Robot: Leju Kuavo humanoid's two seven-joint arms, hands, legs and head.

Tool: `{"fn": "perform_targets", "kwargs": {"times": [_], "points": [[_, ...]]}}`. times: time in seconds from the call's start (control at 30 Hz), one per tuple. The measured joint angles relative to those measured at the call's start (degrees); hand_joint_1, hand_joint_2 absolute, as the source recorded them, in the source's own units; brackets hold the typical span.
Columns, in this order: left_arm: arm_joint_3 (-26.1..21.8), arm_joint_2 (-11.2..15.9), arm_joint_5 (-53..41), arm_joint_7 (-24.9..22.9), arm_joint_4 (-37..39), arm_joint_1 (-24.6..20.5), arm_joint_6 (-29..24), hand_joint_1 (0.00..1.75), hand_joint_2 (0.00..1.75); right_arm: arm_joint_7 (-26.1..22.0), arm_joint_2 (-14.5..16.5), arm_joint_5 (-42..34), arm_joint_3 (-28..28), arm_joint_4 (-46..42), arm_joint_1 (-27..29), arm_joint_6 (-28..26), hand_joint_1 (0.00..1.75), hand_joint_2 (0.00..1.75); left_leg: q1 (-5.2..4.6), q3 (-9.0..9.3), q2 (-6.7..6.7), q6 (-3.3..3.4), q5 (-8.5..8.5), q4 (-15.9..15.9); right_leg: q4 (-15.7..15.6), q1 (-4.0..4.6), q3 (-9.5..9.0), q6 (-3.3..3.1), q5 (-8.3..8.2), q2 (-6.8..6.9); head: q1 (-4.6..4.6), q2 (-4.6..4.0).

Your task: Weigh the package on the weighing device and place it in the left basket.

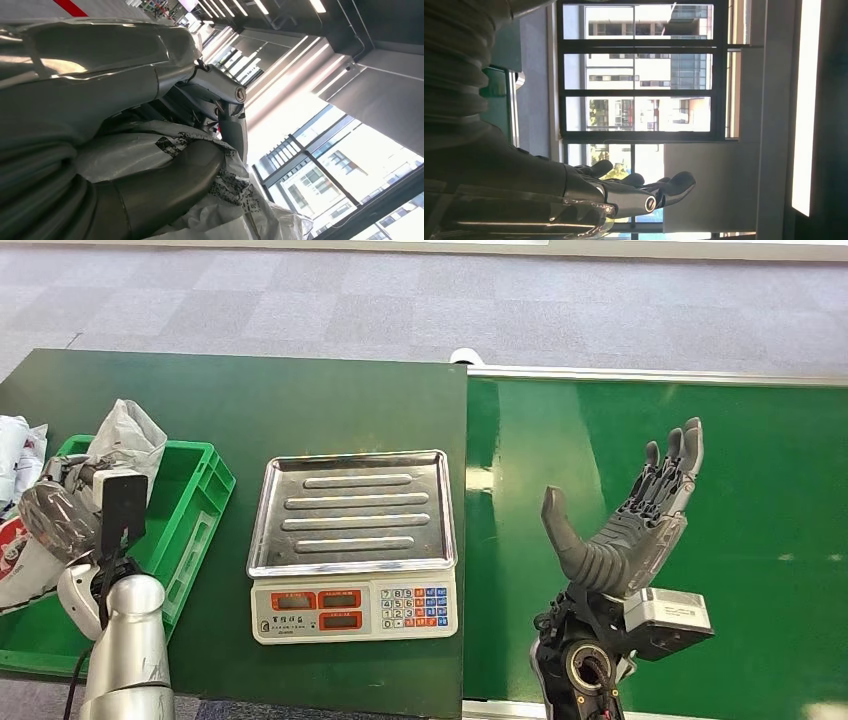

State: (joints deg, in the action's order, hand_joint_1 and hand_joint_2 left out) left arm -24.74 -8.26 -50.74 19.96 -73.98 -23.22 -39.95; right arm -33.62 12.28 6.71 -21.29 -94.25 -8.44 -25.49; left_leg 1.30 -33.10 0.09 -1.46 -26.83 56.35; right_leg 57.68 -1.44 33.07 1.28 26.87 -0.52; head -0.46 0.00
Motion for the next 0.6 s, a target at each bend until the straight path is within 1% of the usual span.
{"fn": "perform_targets", "kwargs": {"times": [0.03, 0.1, 0.17, 0.23, 0.3, 0.37, 0.47, 0.53, 0.6], "points": [[-0.01, 0.0, -0.01, -0.01, 0.01, 0.0, 0.0, 1.5, 1.75, 0.0, 0.0, 0.0, 0.0, 0.01, 0.0, 0.0, 0.0, 1.75, 0.0, 0.0, 0.0, 0.0, 0.0, 0.0, 0.0, 0.0, 0.0, 0.0, 0.0, 0.0, 0.0, 0.0], [-1.93, -0.28, -0.7, 1.79, 0.28, -0.79, 0.0, 0.75, 1.75, 0.05, -0.04, -0.23, -0.14, 0.33, -0.31, -0.01, 0.0, 1.75, 0.01, 0.0, 0.01, 0.0, 0.0, 0.0, 0.0, 0.01, 0.0, 0.0, 0.0, 0.0, 0.0, 0.0], [-4.56, -0.61, -0.34, 5.11, 0.54, -1.95, 0.0, 0.0, 1.75, 0.13, -0.11, -0.6, -0.32, 0.78, -0.83, -0.02, 0.0, 1.75, 0.01, 0.01, 0.01, 0.0, 0.01, 0.0, 0.0, 0.01, 0.0, 0.0, 0.0, 0.0, 0.01, 0.0], [-5.46, -0.63, 3.33, 7.7, 0.7, -2.6, 0.0, 0.0, 1.75, 0.17, -0.24, -0.86, -0.4, 1.0, -1.25, -0.05, 0.0, 1.75, 0.01, 0.02, 0.0, 0.0, 0.01, 0.0, 0.0, 0.01, 0.0, 0.0, 0.0, 0.0, 0.01, 0.0], [-4.85, -0.36, 11.18, 8.66, 1.1, -2.89, 0.32, 0.0, 1.75, 0.23, -0.43, -1.17, -0.48, 1.15, -1.56, -0.15, 0.0, 1.75, 0.01, 0.02, 0.0, 0.0, 0.01, 0.0, 0.0, 0.01, 0.0, 0.0, 0.0, 0.0, 0.01, 0.0], [-2.47, 0.36, 22.02, 8.41, 1.57, -2.87, 1.87, 0.0, 1.75, 0.3, -0.67, -1.49, -0.5, 1.21, -1.69, -0.16, 0.0, 1.75, 0.0, 0.01, -0.01, 0.0, 0.01, 0.0, 0.0, 0.0, 0.0, 0.0, 0.0, 0.01, 0.01, 0.0], [2.37, 1.46, 37.67, 8.42, 1.88, -2.45, 7.12, 0.0, 1.75, 0.44, -0.97, -1.63, -0.45, 1.34, -1.71, 0.65, 0.0, 1.75, 0.0, -0.01, -0.06, 0.0, 0.01, 0.0, 0.0, 0.0, -0.04, 0.0, 0.0, 0.06, 0.01, 0.0], [5.07, 1.8, 45.39, 8.81, 1.53, -1.49, 9.93, 0.0, 1.75, 0.62, -1.01, -1.43, -0.34, 1.47, -1.72, 1.67, 0.0, 1.75, 0.0, -0.01, -0.01, 0.0, 0.0, 0.0, 0.0, 0.0, -0.04, 0.0, 0.0, 0.03, 0.01, 0.0], [7.35, 1.84, 50.42, 9.48, 0.3, 0.15, 11.34, 0.0, 1.75, 0.89, -1.01, -1.06, -0.21, 1.62, -1.71, 2.55, 0.0, 1.75, 0.0, -0.01, 0.03, 0.0, 0.0, 0.0, 0.0, 0.0, -0.01, 0.0, 0.0, -0.01, 0.01, 0.0]]}}
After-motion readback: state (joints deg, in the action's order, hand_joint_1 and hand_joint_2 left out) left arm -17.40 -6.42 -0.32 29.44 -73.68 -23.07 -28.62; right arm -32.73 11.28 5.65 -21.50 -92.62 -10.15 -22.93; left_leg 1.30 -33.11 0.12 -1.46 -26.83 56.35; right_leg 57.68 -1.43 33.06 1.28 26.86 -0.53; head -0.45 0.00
